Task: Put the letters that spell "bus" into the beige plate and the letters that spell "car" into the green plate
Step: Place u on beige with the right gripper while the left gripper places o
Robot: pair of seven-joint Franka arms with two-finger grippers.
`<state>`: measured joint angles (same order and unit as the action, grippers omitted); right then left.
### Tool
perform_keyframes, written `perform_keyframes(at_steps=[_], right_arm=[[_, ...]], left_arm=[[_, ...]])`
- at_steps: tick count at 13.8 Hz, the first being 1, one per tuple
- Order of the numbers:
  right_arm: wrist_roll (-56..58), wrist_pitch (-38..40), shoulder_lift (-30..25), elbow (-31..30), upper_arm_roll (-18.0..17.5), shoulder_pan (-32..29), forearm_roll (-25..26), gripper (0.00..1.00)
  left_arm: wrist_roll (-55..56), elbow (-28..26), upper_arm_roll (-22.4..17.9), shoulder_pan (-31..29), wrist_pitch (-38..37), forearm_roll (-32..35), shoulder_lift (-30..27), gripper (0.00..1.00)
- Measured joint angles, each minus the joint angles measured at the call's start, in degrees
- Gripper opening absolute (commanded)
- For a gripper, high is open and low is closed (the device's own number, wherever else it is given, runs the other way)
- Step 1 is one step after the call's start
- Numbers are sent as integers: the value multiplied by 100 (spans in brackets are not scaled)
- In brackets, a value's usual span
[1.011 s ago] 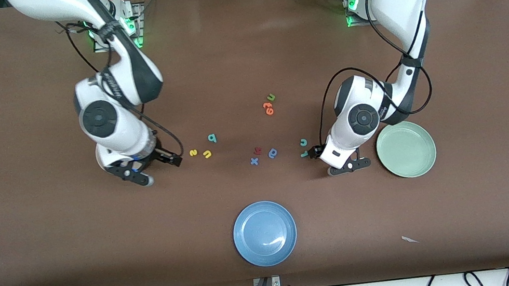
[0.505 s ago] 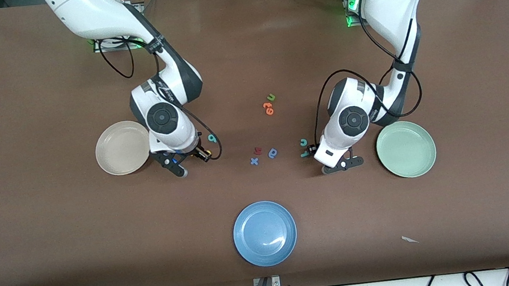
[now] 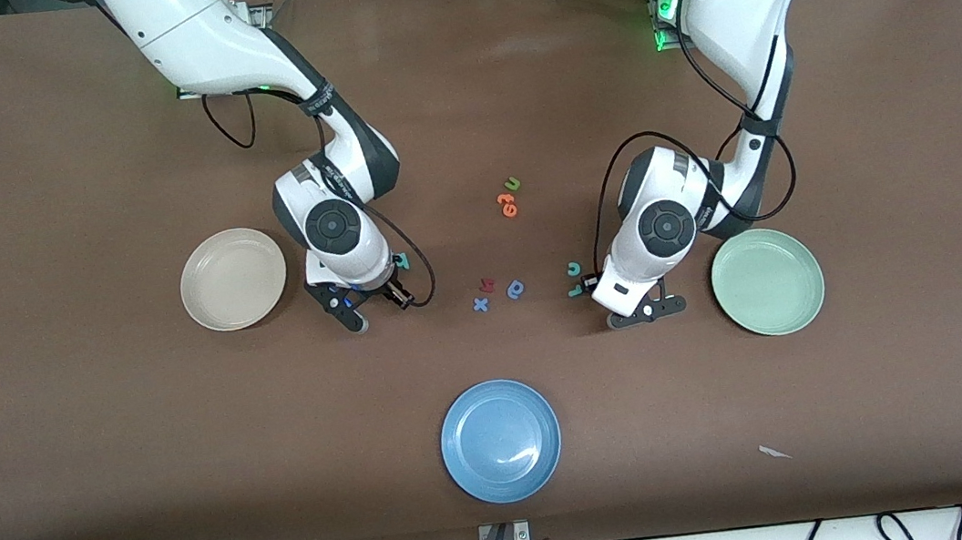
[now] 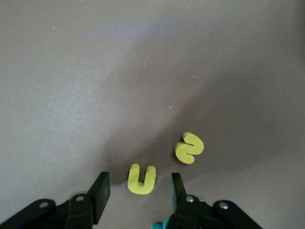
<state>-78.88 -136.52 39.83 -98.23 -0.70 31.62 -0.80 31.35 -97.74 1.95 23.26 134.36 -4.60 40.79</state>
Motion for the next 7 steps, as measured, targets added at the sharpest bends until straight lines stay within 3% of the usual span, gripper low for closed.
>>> perform_keyframes(at_steps=[1,3,4,7], right_arm=[[0,-26,21,-1,0,6,0,53],[-1,-54,60,-3,0,26,0,23],[-4,-112,65,3,0,37,0,16],[-12,-142,64,14,1,42,0,13]], left_arm=[[2,0,0,0,-2,0,0,20],[5,0,-1,0,-10,1,-2,17],[6,0,-1,1,-10,1,-2,16],[5,29,-18,0,-10,36,1,12]])
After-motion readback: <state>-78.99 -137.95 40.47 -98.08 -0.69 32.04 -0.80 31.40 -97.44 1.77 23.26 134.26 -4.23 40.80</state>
